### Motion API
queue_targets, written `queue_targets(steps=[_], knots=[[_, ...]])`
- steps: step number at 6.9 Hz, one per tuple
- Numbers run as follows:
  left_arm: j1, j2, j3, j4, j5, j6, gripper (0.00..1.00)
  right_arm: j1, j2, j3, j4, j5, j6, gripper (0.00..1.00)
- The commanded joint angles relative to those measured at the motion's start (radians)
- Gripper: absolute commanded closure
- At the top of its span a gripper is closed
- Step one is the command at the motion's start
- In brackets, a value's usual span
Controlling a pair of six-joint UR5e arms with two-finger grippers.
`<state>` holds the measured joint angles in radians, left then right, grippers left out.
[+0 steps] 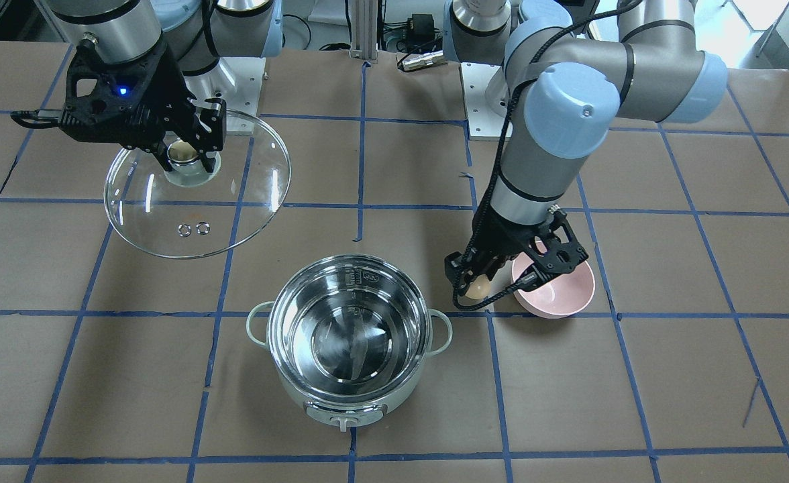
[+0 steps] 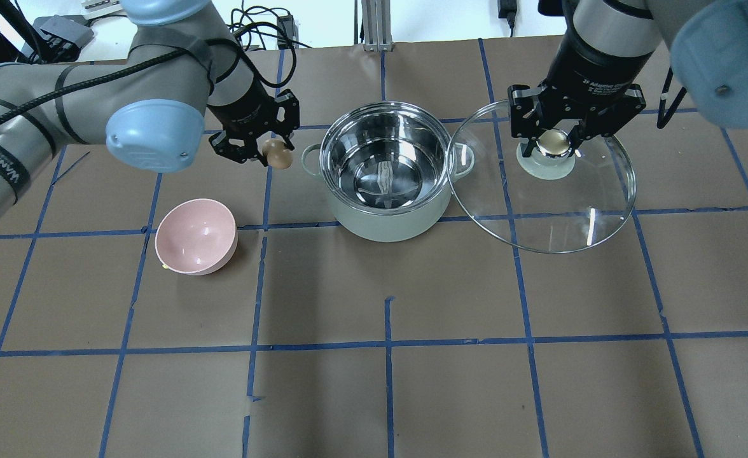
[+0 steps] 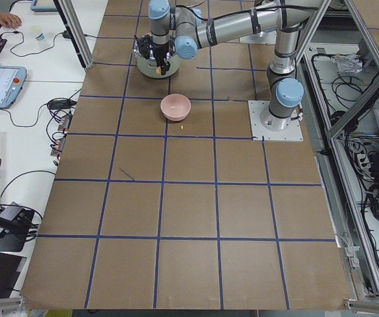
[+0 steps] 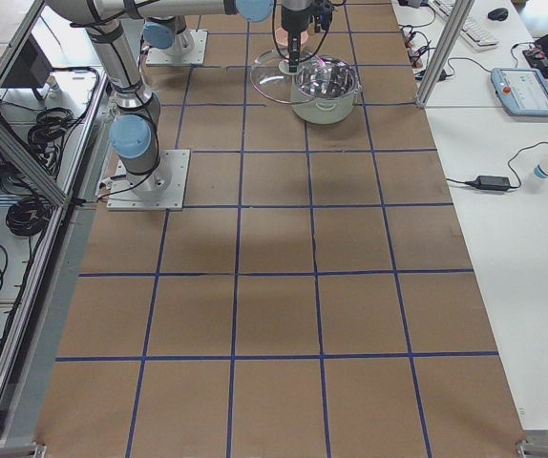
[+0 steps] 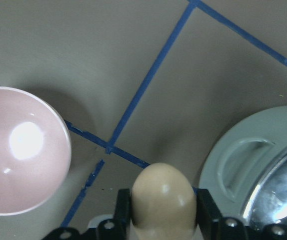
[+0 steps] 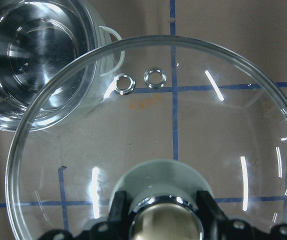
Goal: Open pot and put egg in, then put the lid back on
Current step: 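Carry the egg with the left gripper over the steel pot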
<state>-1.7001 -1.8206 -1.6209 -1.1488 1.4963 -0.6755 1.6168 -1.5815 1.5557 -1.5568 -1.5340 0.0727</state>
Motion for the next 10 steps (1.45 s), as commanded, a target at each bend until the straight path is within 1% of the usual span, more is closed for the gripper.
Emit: queue_targets(steps=[1, 3, 5, 6, 7, 9, 10], knots=[[-0.106, -0.066, 0.051, 0.081, -0.001, -0.059, 0.93, 0.000, -0.002, 0.001, 0.000, -0.002, -0.001, 0.97], [-0.131, -0.120, 0.058, 0.144, 0.012, -0.067, 0.93, 0.000, -0.005, 0.003, 0.000, -0.002, -0.001, 0.97], [-0.156, -0.189, 0.055, 0.259, 0.022, -0.059, 0.94, -0.002, -0.003, 0.003, 0.000, -0.002, -0.020, 0.97], [-0.159, -0.193, 0.050, 0.264, 0.051, -0.056, 0.94, -0.002, -0.003, 0.003, 0.000, -0.002, -0.022, 0.97], [-0.159, -0.195, 0.036, 0.268, 0.053, -0.055, 0.94, -0.002, -0.005, 0.003, 0.000, -0.002, -0.022, 0.97], [-0.165, -0.215, 0.035, 0.270, 0.093, -0.056, 0.94, 0.002, -0.005, 0.001, -0.002, -0.002, -0.008, 0.95], [-0.167, -0.215, 0.033, 0.271, 0.091, -0.056, 0.94, 0.002, -0.005, 0.001, -0.003, -0.002, -0.005, 0.94]])
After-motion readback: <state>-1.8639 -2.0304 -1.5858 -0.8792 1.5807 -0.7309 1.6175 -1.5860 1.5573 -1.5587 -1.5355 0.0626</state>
